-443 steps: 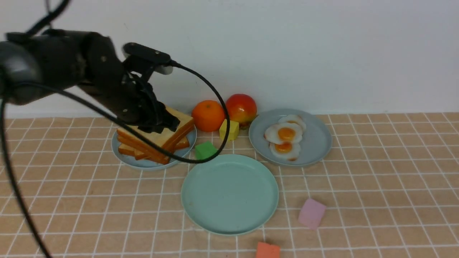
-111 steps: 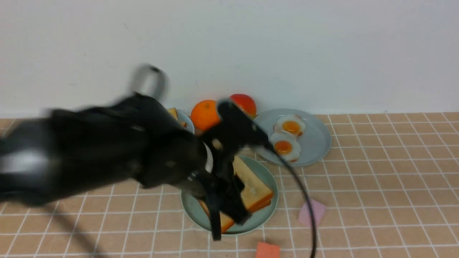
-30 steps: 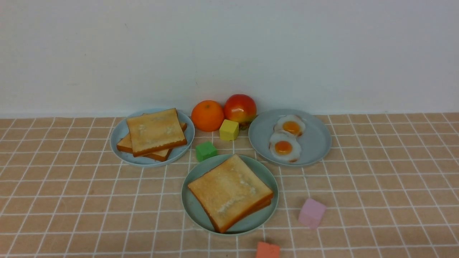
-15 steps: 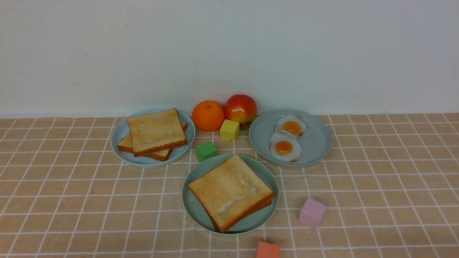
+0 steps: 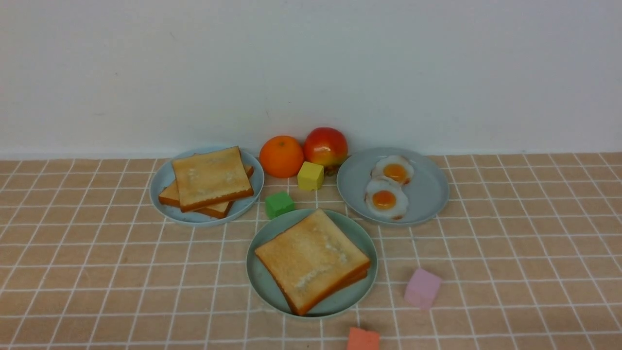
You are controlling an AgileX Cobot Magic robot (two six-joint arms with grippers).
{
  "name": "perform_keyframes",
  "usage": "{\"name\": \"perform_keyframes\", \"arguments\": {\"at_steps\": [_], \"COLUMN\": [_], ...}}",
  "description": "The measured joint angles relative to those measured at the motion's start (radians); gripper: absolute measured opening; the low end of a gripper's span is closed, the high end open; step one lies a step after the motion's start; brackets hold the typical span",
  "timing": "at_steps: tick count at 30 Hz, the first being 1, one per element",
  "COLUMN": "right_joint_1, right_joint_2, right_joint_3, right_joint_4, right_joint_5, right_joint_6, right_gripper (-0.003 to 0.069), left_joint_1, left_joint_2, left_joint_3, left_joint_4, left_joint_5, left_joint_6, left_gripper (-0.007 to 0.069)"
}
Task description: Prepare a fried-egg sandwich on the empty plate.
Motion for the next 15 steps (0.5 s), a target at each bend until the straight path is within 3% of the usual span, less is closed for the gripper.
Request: {"name": "perform_keyframes", "arguments": {"at_steps": [3, 15], "right_joint_1": [0.000, 0.000], "right_joint_2": [0.000, 0.000], "right_joint_3": [0.000, 0.000], "right_joint_4": [0.000, 0.000], "right_joint_5": [0.000, 0.000], "right_joint_6": [0.000, 0.000], "right_gripper": [0.0006, 0.0017], "left_joint_1": [0.012, 0.014], "left_joint_2": [0.000, 0.000], "left_joint_3": [0.004, 0.004], "left_joint_4": [-0.002, -0.003], "left_joint_5": [0.065, 0.061], "left_joint_6": [-0.003, -0.004], "left_gripper": [-0.0013, -0.0013]}}
